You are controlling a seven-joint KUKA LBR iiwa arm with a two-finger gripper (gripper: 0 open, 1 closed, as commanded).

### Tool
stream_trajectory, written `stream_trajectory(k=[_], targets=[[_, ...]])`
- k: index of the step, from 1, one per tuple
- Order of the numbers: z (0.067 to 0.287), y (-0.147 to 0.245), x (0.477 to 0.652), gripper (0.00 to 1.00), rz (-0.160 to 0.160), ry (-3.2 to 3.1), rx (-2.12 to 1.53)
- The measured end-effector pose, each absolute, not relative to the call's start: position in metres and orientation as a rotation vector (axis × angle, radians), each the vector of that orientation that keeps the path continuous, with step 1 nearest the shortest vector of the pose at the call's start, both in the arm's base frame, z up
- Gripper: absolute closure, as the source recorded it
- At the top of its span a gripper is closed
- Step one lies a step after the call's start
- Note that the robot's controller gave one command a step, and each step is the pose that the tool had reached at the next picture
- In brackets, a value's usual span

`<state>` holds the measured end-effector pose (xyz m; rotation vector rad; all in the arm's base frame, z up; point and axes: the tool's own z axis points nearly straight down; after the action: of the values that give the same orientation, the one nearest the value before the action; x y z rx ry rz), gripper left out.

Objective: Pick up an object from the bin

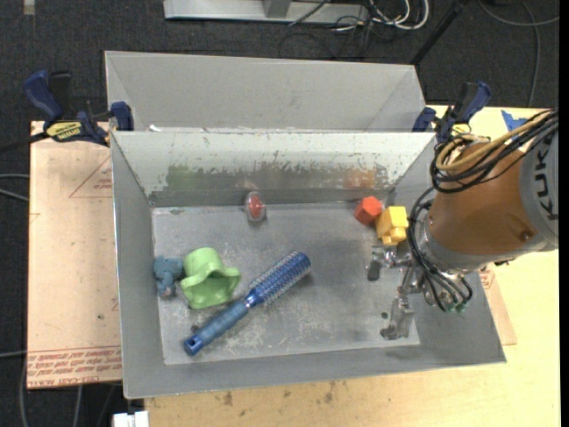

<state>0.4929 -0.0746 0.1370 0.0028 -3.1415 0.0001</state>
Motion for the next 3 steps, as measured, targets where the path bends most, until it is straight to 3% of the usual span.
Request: stream_trajectory(k=[1, 2, 3], targets=[[0.084, -0.001, 0.526, 0.00, -0.007, -3.138, -0.133], [0.099, 0.044, 0.566, 0.00, -0.007, -3.147, -0.120], [0.068, 0.045, 0.578, 0.00, -0.001, -3.142, -0.091]])
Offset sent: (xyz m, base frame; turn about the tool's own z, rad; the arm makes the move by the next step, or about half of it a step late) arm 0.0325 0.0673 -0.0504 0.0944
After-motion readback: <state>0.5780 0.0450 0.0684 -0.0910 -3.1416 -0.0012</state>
